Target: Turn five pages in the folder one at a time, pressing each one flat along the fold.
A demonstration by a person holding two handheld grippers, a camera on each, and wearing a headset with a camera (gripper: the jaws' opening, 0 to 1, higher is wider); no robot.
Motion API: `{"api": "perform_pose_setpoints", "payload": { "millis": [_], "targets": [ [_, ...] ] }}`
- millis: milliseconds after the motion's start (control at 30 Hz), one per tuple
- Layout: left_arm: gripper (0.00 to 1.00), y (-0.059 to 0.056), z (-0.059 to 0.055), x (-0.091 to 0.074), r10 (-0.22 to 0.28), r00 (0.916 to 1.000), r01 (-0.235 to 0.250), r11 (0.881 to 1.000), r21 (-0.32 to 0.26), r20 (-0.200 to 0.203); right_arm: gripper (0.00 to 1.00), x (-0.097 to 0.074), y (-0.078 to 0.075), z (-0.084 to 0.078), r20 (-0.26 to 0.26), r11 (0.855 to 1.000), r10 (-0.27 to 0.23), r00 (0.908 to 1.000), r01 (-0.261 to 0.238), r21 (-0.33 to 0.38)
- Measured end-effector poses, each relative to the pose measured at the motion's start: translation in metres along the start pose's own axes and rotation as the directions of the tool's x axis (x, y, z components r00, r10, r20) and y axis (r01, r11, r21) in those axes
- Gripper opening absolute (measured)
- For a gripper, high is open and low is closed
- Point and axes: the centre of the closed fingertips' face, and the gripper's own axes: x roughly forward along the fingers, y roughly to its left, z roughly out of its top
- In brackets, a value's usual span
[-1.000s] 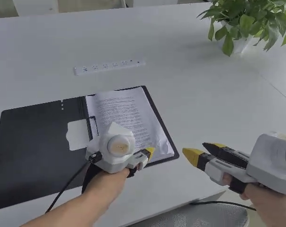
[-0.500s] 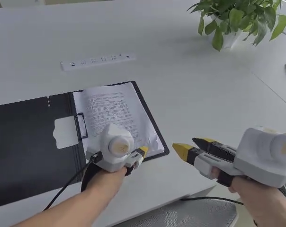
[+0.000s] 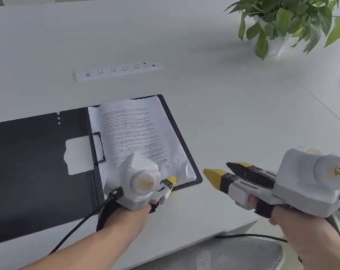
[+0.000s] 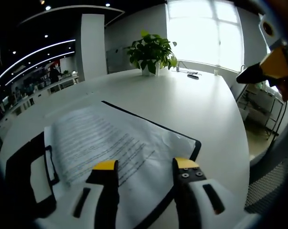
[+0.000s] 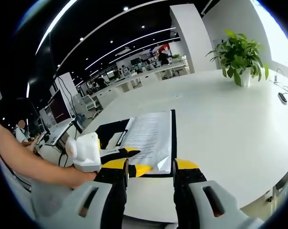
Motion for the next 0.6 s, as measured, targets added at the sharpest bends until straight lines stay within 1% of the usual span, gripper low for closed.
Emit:
{"api": "perform_pose_setpoints", "payload": {
  "millis": [133, 233, 333, 433, 500, 533, 600],
  "targets": [
    [0.41, 0.002, 0.000, 0.001, -0.002, 1.0000, 0.002, 1.000, -0.003, 0.007, 0.36, 0.004, 0.001, 0.001, -0.004, 1.000, 0.006, 1.0000, -0.006, -0.005],
    [0.40, 0.001, 0.000, 0.001, -0.008, 0.9999, 0.008, 1.000, -0.002, 0.014, 0.36, 0.006, 0.001, 0.000, -0.010, 1.000, 0.011, 0.9999, -0.011, -0.005],
    [0.34, 0.003, 0.001, 0.001, -0.002, 0.9998, 0.003, 1.000, -0.004, 0.018, 0.36, 0.010, 0.001, -0.001, -0.019, 1.000, 0.017, 0.9997, -0.017, -0.003],
    [0.32, 0.003, 0.001, 0.001, -0.002, 0.9999, 0.002, 1.000, -0.004, 0.017, 0.36, 0.014, 0.001, -0.003, -0.029, 1.000, 0.020, 0.9994, -0.021, -0.011],
    [0.26, 0.002, 0.001, 0.002, -0.008, 0.9999, 0.008, 1.000, 0.004, 0.015, 0.36, 0.018, 0.000, -0.005, -0.040, 1.000, 0.022, 0.9990, -0.023, -0.017],
    [0.25, 0.003, 0.001, 0.002, -0.002, 0.9999, 0.002, 1.000, 0.009, 0.013, 0.36, 0.020, 0.000, -0.007, -0.048, 1.000, 0.023, 0.9986, -0.024, -0.017],
    [0.22, 0.003, 0.001, 0.002, -0.004, 0.9999, 0.004, 1.000, 0.010, 0.013, 0.36, 0.025, 0.000, -0.010, -0.066, 0.999, 0.027, 0.9974, -0.029, -0.029]
  ]
}}
